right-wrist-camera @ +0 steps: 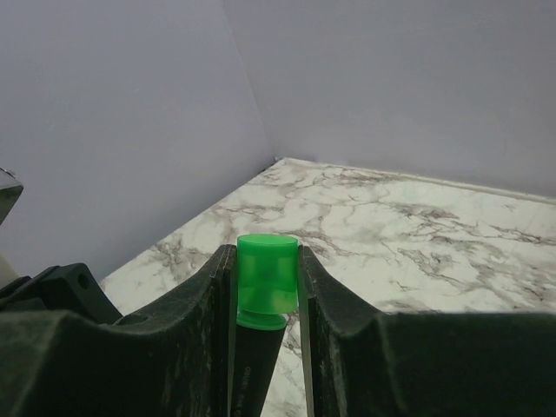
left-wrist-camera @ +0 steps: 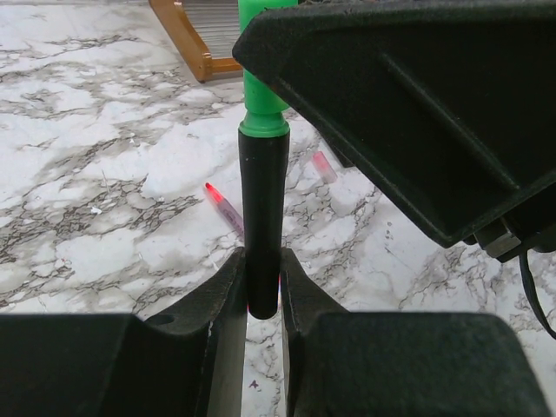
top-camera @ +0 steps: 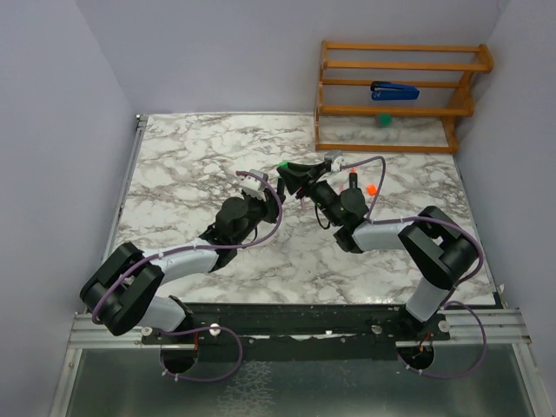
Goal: Insert the pens into the pen caps
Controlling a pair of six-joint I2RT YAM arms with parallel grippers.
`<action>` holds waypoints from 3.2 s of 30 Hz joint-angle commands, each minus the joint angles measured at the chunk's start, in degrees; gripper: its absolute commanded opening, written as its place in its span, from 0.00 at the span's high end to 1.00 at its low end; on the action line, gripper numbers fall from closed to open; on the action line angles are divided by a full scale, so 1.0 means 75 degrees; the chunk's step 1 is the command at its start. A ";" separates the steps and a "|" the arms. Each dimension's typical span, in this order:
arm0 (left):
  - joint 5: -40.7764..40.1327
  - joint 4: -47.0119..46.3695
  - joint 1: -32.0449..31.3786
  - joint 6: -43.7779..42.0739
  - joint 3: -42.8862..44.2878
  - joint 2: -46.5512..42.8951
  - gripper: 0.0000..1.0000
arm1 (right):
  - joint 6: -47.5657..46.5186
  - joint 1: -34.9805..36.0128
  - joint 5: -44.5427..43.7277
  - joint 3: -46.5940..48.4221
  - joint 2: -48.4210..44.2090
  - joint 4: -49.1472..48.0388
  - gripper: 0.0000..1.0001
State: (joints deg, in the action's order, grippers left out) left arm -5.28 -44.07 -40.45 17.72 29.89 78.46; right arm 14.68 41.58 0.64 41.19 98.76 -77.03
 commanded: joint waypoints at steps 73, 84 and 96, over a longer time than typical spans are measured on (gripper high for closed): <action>0.6362 -0.0323 0.0647 -0.0085 0.1019 0.0744 1.00 | 0.5374 -0.3852 0.9269 0.1064 0.0030 -0.3138 0.33; 0.6161 -0.0323 0.0647 -0.0181 0.1124 0.0810 1.00 | 0.5349 -0.3712 0.9276 0.0774 -0.0165 -0.3135 0.43; 0.5977 -0.0323 0.0647 -0.0273 0.1206 0.0879 1.00 | 0.5402 -0.3634 0.9375 0.0800 -0.0185 -0.3135 0.54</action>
State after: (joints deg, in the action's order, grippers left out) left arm 40.56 -44.58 -35.70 16.64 36.99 84.51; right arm 55.05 13.78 68.62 47.77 98.70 -85.95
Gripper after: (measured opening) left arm 0.181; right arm 0.453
